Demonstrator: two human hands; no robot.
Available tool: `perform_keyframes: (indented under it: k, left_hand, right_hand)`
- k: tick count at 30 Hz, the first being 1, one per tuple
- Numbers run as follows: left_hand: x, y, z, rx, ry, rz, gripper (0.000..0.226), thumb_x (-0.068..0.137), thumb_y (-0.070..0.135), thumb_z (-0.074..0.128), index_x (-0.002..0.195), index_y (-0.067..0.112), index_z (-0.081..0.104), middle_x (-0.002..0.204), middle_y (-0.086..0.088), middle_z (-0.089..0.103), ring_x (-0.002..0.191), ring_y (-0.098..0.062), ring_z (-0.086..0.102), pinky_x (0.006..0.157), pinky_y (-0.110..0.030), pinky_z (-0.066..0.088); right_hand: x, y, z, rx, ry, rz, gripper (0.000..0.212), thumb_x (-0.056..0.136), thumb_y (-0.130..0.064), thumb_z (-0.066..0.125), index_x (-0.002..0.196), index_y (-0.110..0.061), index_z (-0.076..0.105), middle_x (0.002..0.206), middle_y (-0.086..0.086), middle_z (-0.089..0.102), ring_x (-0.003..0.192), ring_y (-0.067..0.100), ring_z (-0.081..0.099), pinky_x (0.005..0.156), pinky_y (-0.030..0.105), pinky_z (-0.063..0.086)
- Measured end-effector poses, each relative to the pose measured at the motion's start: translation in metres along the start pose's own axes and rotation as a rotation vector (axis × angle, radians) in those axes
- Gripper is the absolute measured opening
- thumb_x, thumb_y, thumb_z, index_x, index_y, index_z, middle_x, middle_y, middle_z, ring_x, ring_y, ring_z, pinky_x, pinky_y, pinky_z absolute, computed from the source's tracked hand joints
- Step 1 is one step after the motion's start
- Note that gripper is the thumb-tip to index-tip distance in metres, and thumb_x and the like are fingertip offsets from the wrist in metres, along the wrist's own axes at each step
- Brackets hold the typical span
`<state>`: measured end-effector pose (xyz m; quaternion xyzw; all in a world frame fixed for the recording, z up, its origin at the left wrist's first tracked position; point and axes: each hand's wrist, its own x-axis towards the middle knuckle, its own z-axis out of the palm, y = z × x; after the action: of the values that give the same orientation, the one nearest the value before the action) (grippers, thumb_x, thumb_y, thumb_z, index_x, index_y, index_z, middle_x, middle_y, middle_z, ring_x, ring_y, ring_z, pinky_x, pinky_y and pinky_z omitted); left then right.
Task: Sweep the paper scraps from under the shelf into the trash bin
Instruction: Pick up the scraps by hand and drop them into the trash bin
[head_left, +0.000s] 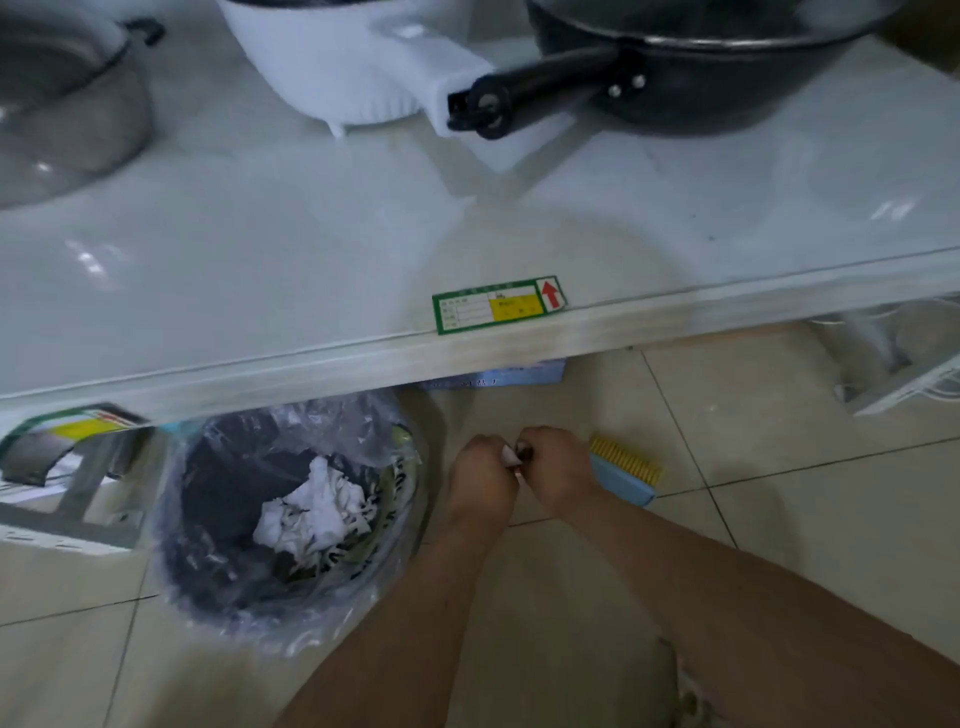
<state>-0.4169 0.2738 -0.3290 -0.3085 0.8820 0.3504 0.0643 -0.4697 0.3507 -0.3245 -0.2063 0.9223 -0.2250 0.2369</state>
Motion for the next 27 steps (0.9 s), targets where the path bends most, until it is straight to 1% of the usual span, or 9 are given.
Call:
perform_keyframes:
  k: [2,5,8,13,15,17,21,24,27]
  left_hand:
    - [-0.013,0.009,-0.019,0.047,0.029,0.049,0.018,0.086,0.001,0.048,0.094,0.000,0.064,0.107,-0.019,0.064,0.098,-0.032,0.060,0.076,-0.028,0.039]
    - [-0.036,0.017,-0.050,0.087,0.070,0.075,0.018,0.085,0.002,0.048,0.093,0.000,0.064,0.104,-0.020,0.066,0.097,-0.034,0.061,0.079,-0.035,0.043]
    - [-0.056,0.016,-0.080,0.039,0.124,0.062,0.015,0.083,-0.001,0.048,0.083,0.000,0.064,0.096,-0.022,0.067,0.092,-0.036,0.062,0.072,-0.036,0.044]
    - [-0.080,-0.003,-0.125,-0.016,0.201,-0.007,0.016,0.085,0.001,0.045,0.078,0.008,0.057,0.096,-0.017,0.067,0.092,-0.033,0.062,0.072,-0.034,0.044]
    - [-0.086,-0.018,-0.138,-0.021,0.243,-0.019,0.017,0.084,0.002,0.045,0.077,0.011,0.058,0.094,-0.015,0.069,0.090,-0.032,0.063,0.071,-0.032,0.044]
    - [-0.090,-0.035,-0.149,-0.031,0.283,-0.034,0.020,0.084,0.001,0.043,0.086,0.007,0.062,0.096,-0.015,0.069,0.089,-0.030,0.063,0.075,-0.034,0.047]
    - [-0.092,-0.068,-0.159,-0.012,0.324,-0.053,0.021,0.090,0.012,0.047,0.104,0.013,0.061,0.111,-0.013,0.066,0.097,-0.029,0.063,0.082,-0.036,0.051]
    - [-0.090,-0.092,-0.158,0.003,0.271,-0.095,0.059,0.086,0.021,0.055,0.141,0.022,0.035,0.137,-0.006,0.053,0.121,-0.027,0.054,0.097,-0.042,0.049]
    - [-0.090,-0.106,-0.156,-0.014,0.242,-0.138,0.085,0.080,0.024,0.062,0.149,0.029,0.012,0.145,-0.001,0.046,0.131,-0.026,0.046,0.103,-0.045,0.044]
  right_hand:
    - [-0.014,-0.014,-0.015,-0.005,0.028,-0.005,0.020,0.086,-0.011,0.051,0.095,-0.004,0.067,0.107,0.017,0.068,0.103,0.031,0.062,0.071,0.029,0.038]
    - [-0.037,-0.039,-0.032,0.017,0.049,-0.042,0.013,0.084,-0.010,0.053,0.083,-0.007,0.065,0.099,0.016,0.068,0.096,0.030,0.062,0.065,0.025,0.029]
    - [-0.052,-0.065,-0.038,0.050,0.073,-0.074,0.029,0.085,-0.012,0.051,0.058,-0.020,0.044,0.086,0.013,0.064,0.088,0.028,0.061,0.063,0.025,0.028]
    - [-0.071,-0.116,-0.035,0.103,0.060,-0.160,0.039,0.089,-0.014,0.047,0.052,-0.024,0.036,0.078,0.006,0.056,0.077,0.019,0.051,0.051,0.023,0.027]
    - [-0.077,-0.136,-0.030,0.061,0.042,-0.196,0.030,0.089,-0.014,0.048,0.060,-0.019,0.051,0.089,0.013,0.066,0.081,0.022,0.057,0.057,0.026,0.032]
    - [-0.081,-0.154,-0.021,0.027,0.038,-0.214,0.022,0.089,-0.014,0.048,0.081,-0.007,0.067,0.101,0.016,0.070,0.094,0.030,0.064,0.067,0.028,0.038]
    - [-0.085,-0.175,0.002,-0.010,-0.019,-0.267,0.022,0.089,-0.012,0.049,0.098,-0.008,0.069,0.104,0.015,0.072,0.100,0.031,0.065,0.076,0.032,0.047]
    - [-0.086,-0.179,0.015,-0.065,-0.073,-0.274,0.027,0.088,-0.011,0.053,0.110,-0.016,0.068,0.109,0.012,0.071,0.102,0.030,0.066,0.085,0.035,0.054]
    - [-0.086,-0.179,0.018,-0.091,-0.055,-0.259,0.027,0.090,-0.012,0.050,0.111,-0.015,0.066,0.117,0.011,0.067,0.108,0.030,0.063,0.088,0.036,0.053]
